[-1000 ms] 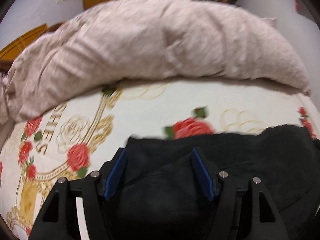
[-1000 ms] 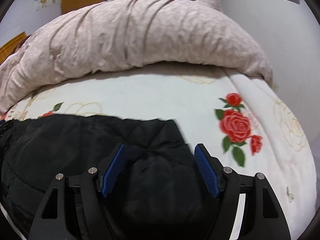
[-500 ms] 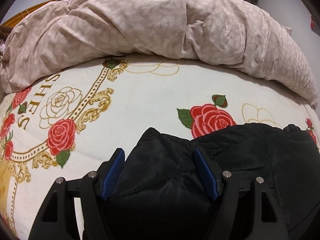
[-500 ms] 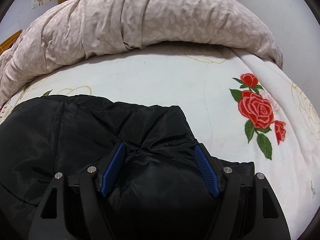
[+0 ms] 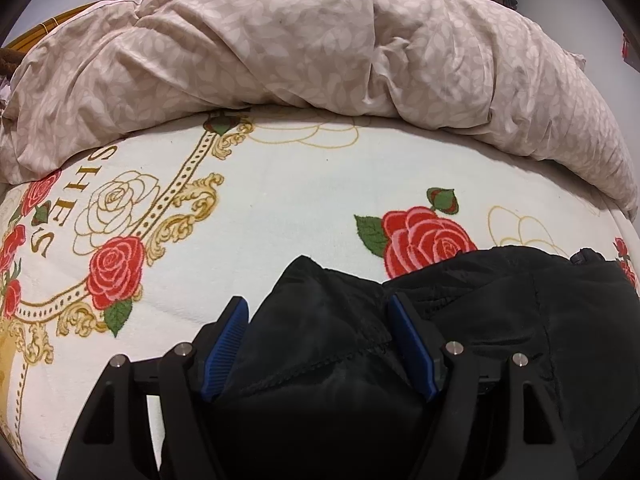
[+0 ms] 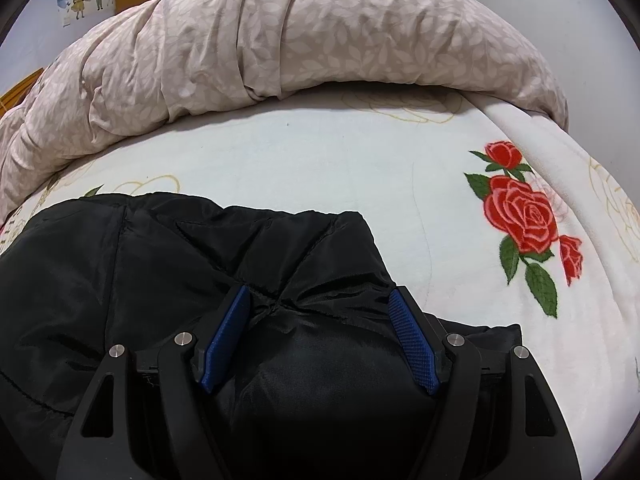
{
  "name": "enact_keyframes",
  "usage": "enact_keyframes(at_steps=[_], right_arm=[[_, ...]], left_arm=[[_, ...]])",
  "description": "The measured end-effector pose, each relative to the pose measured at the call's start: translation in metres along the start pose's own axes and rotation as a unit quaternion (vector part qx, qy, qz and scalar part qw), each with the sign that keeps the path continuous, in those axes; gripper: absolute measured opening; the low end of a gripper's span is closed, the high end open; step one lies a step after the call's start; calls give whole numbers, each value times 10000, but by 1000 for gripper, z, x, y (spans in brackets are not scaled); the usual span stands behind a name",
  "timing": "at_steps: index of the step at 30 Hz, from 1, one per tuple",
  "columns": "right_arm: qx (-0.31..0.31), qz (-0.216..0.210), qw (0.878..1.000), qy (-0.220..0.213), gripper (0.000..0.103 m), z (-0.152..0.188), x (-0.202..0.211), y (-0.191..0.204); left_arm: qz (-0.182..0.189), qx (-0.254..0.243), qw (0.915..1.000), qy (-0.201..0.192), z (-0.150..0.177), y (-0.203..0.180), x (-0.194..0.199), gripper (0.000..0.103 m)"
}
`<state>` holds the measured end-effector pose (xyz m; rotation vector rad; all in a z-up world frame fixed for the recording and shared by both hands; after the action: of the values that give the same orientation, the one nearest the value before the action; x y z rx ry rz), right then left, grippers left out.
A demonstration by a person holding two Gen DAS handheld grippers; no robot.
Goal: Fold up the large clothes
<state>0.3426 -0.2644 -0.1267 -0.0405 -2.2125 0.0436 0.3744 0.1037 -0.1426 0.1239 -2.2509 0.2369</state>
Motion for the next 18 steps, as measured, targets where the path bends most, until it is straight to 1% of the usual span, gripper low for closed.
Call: enact_keyframes(at_steps=[7, 10, 12, 15, 17, 18], right_arm=[[-6, 11, 10000, -1, 72, 0, -1, 0], [-66, -61, 9999, 118, 72, -4, 7, -4], [-71, -99, 9999, 123, 72, -10, 25, -9], [-133, -170, 9993, -302, 72, -20, 74, -24], [-215, -221, 9984, -466, 72, -19, 98, -33], [-308, -273, 9979, -506, 72, -14, 111, -39]], left_arm=[[-9, 22, 10000, 45, 0, 0, -2, 76], [-155, -36, 9997, 175, -7, -2, 4, 74], [-111, -59, 9998, 143, -15, -2, 22, 72], [52, -99, 9997, -223, -27, 4, 66, 72], [175, -123, 9987, -467, -26, 11, 95, 72], [221, -120, 9983, -525, -22, 16, 105, 72]])
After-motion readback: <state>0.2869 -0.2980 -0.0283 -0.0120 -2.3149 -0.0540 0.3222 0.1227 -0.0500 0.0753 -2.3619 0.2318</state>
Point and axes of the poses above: each gripper's, at about its wrist camera, not at the fingertips, and x roughly against the way its jaws point, y to its left, z to its underside, the point moved 6 cm from there along -x, roughly the way its jaws point, and after that the axes turned 2 degrees about x, right-handed, at the moved point
